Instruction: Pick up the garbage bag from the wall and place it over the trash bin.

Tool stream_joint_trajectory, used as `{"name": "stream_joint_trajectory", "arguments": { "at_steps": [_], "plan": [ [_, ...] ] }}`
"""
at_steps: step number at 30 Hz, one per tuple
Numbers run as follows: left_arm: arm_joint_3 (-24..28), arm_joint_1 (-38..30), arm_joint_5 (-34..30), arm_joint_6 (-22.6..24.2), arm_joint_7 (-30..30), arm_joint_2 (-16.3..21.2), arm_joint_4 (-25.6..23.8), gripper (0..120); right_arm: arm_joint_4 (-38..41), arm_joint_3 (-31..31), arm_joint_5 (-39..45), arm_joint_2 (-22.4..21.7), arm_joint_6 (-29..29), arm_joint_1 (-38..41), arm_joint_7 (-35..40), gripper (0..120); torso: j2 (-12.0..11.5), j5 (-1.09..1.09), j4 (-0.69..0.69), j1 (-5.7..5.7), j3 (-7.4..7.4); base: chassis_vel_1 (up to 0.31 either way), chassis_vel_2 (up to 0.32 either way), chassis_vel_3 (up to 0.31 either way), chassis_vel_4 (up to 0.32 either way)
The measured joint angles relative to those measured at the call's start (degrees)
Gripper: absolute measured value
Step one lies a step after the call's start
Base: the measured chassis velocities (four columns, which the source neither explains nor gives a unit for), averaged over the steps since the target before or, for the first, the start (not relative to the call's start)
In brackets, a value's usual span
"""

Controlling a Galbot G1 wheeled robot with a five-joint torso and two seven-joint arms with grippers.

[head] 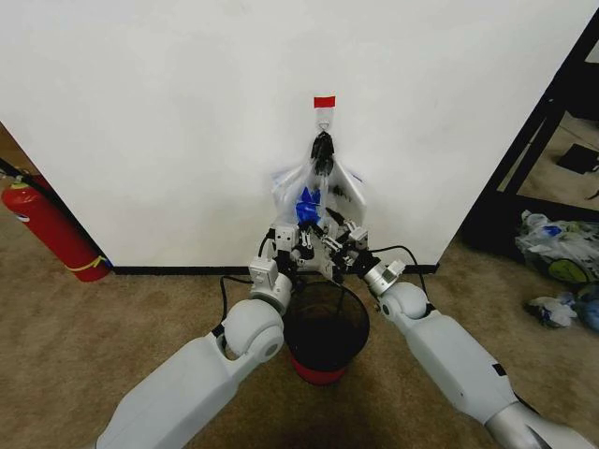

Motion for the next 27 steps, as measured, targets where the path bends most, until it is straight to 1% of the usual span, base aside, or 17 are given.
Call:
{"name": "stream_joint_trajectory", "arguments": {
  "at_steps": [3,7,9,10,12,13,17,18,20,24,26,27],
  "plan": [
    [-0.11,0.08,0.02,0.02,0.0,0.04,-0.09,0,0.03,-0.25,-0.47,-0.18,-1.2,0.47,-0.86,42,0.0,0.0,0.0,0.0,0.0,0.0,0.0,0.0,0.0],
    [-0.26,0.14,0.05,0.03,0.04,0.23,-0.16,0,0.53,-0.3,-0.65,-0.72,-3.95,1.01,-2.59,57,0.0,0.0,0.0,0.0,0.0,0.0,0.0,0.0,0.0],
    [-0.33,0.15,0.09,0.03,0.09,0.27,-0.16,0,0.58,-0.22,-0.99,-0.92,-4.55,1.14,-3.11,67,0.0,0.0,0.0,0.0,0.0,0.0,0.0,0.0,0.0],
    [-0.33,0.15,0.09,0.03,0.09,0.27,-0.16,0,0.58,-0.22,-0.99,-0.92,-4.55,1.14,-3.11,67,0.0,0.0,0.0,0.0,0.0,0.0,0.0,0.0,0.0],
    [-0.33,0.22,0.15,0.03,0.14,0.26,-0.17,0,0.57,-0.03,-1.11,-1.02,-4.68,1.15,-3.58,75,0.0,0.0,0.0,0.0,0.0,0.0,0.0,0.0,0.0],
    [-0.33,0.26,0.18,0.03,0.16,0.23,-0.17,0,0.54,0.05,-1.11,-1.04,-4.69,1.15,-3.69,75,0.0,0.0,-0.01,0.0,0.0,0.0,0.0,0.0,0.0],
    [-0.31,0.34,0.27,0.03,0.19,0.23,-0.17,0,0.78,0.54,-0.88,-1.08,-4.69,0.8,-3.71,59,0.0,0.0,0.0,0.0,0.0,0.0,0.0,0.0,0.0],
    [-0.31,0.34,0.27,0.03,0.19,0.23,-0.17,0,0.78,0.54,-0.88,-1.08,-4.69,0.8,-3.71,59,0.0,0.0,0.0,0.0,0.0,0.0,0.0,0.0,0.0],
    [-0.41,0.44,0.28,0.03,0.19,0.41,-0.28,0,1.18,0.86,-0.72,-1.14,-4.69,0.57,-3.69,52,0.0,0.0,0.0,0.0,0.0,0.0,0.0,0.0,0.0],
    [-0.92,0.99,0.39,0.02,0.21,0.87,-0.75,0,1.61,1.33,-0.44,-1.35,-4.66,0.13,-3.43,33,0.0,0.0,0.0,0.0,0.0,0.0,0.0,0.0,0.0],
    [-0.97,1.07,0.4,0.02,0.21,0.93,-0.81,0,1.61,1.36,-0.44,-1.38,-4.66,0.1,-3.4,32,0.0,0.01,0.0,0.0,0.0,0.0,0.0,0.0,0.0],
    [-1.07,1.19,0.42,0.02,0.21,1.04,-0.93,0,1.61,1.44,-0.45,-1.46,-4.71,0.06,-3.36,26,0.0,0.0,0.0,0.0,0.0,0.0,0.0,0.0,0.0]
  ]
}}
